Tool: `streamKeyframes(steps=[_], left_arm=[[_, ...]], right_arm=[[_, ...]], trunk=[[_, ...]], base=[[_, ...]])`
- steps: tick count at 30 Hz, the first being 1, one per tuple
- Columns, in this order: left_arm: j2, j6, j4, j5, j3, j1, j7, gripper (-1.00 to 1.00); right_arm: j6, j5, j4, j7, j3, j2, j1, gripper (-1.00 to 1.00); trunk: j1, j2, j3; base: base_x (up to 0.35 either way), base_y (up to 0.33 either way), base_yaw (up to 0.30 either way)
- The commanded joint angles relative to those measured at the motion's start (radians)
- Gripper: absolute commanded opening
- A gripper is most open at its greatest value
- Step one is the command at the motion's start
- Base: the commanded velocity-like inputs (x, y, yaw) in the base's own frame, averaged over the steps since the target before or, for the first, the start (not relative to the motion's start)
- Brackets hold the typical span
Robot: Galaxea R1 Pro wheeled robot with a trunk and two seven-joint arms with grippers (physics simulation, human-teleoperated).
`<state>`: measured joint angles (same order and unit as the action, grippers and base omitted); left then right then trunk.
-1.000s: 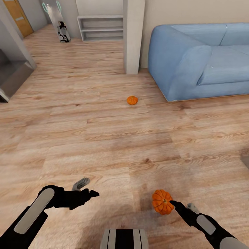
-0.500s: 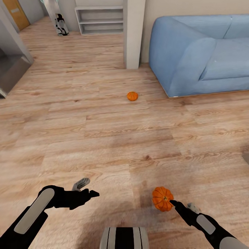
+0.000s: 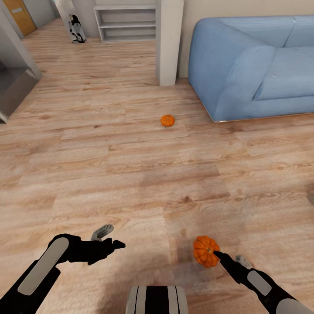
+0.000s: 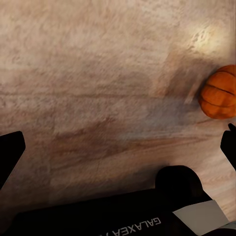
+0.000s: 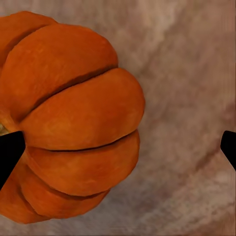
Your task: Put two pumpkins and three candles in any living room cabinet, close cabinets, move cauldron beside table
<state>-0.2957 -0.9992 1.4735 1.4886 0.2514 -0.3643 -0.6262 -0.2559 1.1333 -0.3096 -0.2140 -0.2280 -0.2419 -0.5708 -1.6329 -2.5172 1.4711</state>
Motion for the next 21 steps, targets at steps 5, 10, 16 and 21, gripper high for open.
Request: streamKeyframes(steps=[5, 10, 16, 21], left_arm=[[0.0, 0.001, 0.001, 0.01, 0.002, -0.001, -0.01, 1.0], [0.0, 0.001, 0.001, 0.01, 0.003, -0.001, -0.01, 1.0], [0.0, 0.001, -0.002, 0.009, 0.003, -0.001, -0.01, 1.0], [0.0, 0.001, -0.002, 0.009, 0.006, -0.001, -0.01, 1.0]], right_arm=[[0.0, -0.011, 0.003, 0.016, -0.002, 0.0, 0.0, 1.0], [0.0, -0.012, 0.003, 0.016, -0.002, 0.0, 0.0, 1.0], [0.0, -0.012, 0.003, 0.016, -0.002, 0.001, 0.0, 1.0], [0.0, -0.012, 0.003, 0.016, -0.002, 0.001, 0.0, 1.0]], trunk=[[0.0, 0.0, 0.001], [0.0, 0.0, 0.001], [0.0, 0.0, 0.001], [0.0, 0.0, 0.001]], base=[[0.041, 0.022, 0.0], [0.069, 0.026, 0.0], [0.053, 0.024, 0.0], [0.023, 0.052, 0.0]])
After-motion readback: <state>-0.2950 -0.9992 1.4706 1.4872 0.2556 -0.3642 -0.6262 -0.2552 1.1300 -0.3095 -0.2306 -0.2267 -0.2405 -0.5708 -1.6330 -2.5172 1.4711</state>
